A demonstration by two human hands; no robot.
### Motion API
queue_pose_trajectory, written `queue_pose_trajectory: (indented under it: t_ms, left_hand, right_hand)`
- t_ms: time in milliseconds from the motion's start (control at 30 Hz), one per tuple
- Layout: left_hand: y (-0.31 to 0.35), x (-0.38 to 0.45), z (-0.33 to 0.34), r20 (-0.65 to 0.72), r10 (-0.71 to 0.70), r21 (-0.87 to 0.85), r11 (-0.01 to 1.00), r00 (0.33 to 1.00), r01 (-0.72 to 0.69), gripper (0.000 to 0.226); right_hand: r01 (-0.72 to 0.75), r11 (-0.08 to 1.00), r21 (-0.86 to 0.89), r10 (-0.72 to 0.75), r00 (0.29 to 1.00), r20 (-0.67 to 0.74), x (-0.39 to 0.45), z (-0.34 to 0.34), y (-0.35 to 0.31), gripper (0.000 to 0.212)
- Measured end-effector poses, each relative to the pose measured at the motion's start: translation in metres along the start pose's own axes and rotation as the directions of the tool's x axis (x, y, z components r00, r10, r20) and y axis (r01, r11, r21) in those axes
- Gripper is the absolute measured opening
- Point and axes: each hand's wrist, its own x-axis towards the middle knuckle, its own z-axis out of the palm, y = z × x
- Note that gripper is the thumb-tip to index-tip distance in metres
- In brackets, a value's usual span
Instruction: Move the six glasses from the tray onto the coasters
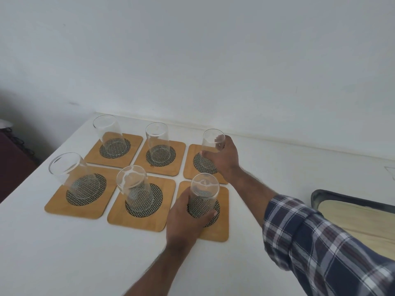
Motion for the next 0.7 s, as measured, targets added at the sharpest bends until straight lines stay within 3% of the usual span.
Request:
queue_pose_trajectory:
  t_ms: [267,467,700]
  left_hand:
    - [0.003,0.000,0.000,0.013,0.004,0.010,1.000,1.000,-0.004,0.071]
    - [0.007,-0.002,-0.002,0.021,-0.007,-0.003,1.000,1.000,0.007,0.070]
    - [0.011,-0.003,-0.011,0.059,-0.002,-0.043,0.999,0.998,0.004,0.082]
  right_hand:
    - [0.026,1.000,-0.010,-0.026,0.999,0.028,-0.001,0.005,0.005,0.065]
    - [-0.052,0.992,0.111,0.045,0.997,0.064,-0.013,-0.007,0.007,0.091]
    - [-0.095,0.968,0.231,0.104,0.994,-0.027,-0.060,-0.055,0.010,0.067]
